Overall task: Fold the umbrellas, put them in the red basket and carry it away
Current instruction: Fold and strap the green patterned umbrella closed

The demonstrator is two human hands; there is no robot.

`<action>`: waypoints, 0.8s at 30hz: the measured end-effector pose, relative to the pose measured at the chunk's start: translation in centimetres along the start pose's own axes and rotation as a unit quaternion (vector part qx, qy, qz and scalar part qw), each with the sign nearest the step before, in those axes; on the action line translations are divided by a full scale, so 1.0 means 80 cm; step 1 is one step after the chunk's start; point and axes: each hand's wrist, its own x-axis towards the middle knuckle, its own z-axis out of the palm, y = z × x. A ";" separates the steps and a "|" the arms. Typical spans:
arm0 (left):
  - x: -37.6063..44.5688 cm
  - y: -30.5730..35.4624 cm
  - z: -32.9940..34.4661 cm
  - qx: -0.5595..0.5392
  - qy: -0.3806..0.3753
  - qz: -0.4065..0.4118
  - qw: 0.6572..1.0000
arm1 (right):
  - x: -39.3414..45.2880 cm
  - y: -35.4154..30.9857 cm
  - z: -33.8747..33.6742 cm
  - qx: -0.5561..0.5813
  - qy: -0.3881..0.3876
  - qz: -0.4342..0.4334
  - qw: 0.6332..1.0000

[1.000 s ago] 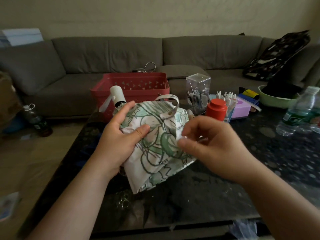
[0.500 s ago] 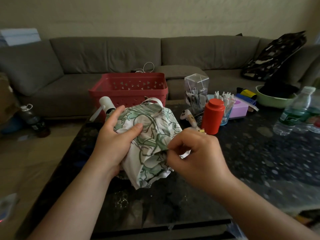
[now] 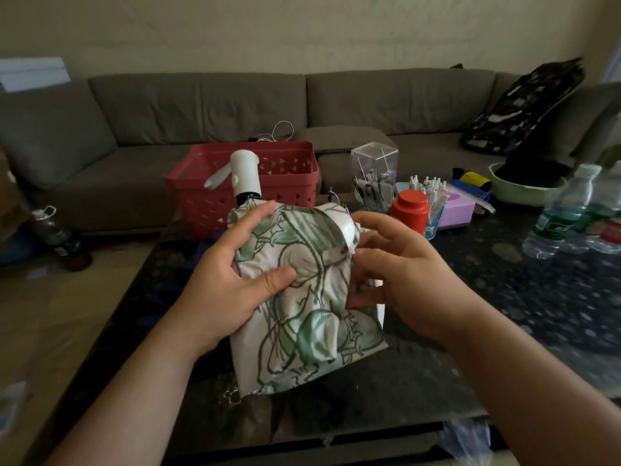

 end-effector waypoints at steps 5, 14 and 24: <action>0.002 -0.007 -0.001 0.017 -0.020 -0.004 1.000 | -0.001 -0.004 -0.015 -0.008 -0.072 -0.009 0.997; 0.002 -0.013 -0.002 0.050 -0.056 0.002 0.997 | 0.005 0.002 -0.026 -0.018 -0.060 0.026 0.998; -0.004 -0.023 -0.003 0.057 -0.095 -0.020 0.994 | 0.008 0.014 -0.037 -0.185 -0.096 0.084 0.975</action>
